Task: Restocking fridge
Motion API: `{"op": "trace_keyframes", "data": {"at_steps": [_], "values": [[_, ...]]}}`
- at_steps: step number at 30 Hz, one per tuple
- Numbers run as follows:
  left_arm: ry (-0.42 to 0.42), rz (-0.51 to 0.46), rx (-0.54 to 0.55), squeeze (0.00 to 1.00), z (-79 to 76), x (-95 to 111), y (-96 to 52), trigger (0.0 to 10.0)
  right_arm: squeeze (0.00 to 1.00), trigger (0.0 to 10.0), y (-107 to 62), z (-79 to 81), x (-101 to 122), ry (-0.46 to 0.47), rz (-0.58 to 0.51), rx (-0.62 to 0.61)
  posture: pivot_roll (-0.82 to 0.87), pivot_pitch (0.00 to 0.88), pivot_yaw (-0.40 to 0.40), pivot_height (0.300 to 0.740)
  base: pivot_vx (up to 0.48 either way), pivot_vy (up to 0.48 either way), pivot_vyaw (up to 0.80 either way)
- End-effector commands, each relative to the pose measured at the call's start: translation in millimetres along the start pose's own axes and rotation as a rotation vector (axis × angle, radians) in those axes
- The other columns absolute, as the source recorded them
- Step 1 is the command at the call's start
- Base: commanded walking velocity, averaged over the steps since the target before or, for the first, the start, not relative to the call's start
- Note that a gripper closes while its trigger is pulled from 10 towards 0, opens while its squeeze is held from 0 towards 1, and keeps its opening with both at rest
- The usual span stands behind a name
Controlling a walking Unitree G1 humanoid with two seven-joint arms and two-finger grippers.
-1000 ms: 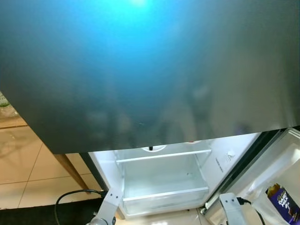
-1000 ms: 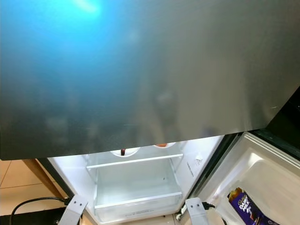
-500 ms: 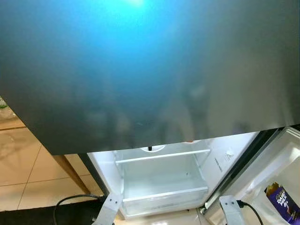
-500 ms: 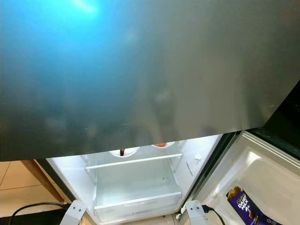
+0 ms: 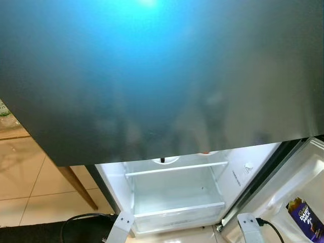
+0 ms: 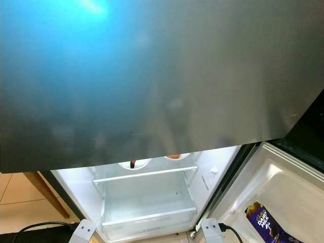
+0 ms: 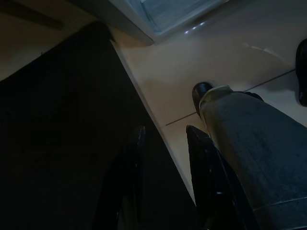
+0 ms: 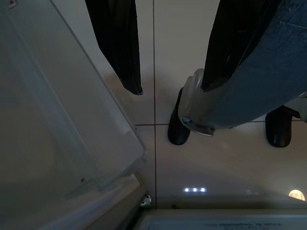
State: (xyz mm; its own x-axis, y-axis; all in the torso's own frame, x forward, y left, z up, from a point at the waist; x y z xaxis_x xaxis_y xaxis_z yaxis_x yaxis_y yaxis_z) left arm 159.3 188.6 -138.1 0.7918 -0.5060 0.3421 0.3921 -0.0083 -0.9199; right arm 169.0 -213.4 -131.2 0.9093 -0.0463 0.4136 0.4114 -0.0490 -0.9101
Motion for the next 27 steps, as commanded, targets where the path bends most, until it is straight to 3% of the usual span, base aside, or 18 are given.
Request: {"op": "trace_keyframes", "data": {"at_steps": [1,27], "values": [[0.015,0.007,-0.019,0.00,-7.0,0,0.5,10.0,0.00,10.0,-0.6,-4.2,-4,0.005,0.010,-0.013,-0.04,0.000,0.000,0.740,-0.266,0.000,0.00],[0.028,-0.009,-0.022,0.00,-7.3,10,1.7,10.0,0.00,10.0,-1.6,-11.9,-4,0.037,0.004,-0.035,-0.08,0.000,0.017,0.740,-0.343,0.000,0.00]]}}
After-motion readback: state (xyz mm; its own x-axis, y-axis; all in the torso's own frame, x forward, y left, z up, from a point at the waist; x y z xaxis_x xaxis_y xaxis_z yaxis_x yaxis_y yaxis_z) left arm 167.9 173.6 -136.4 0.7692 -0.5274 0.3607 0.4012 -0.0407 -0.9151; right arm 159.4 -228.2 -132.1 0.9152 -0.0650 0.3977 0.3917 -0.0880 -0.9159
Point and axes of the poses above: a point about 5 cm out from each wrist's last joint towards the gripper, its own y axis pointing out of the wrist towards the gripper, its own x axis along the axis of the wrist's last joint, z = x × y, the point moved 4 cm from there along y, pointing out of the wrist towards the gripper, and after that the axes turned 12 degrees about y, right-handed, at the moved point
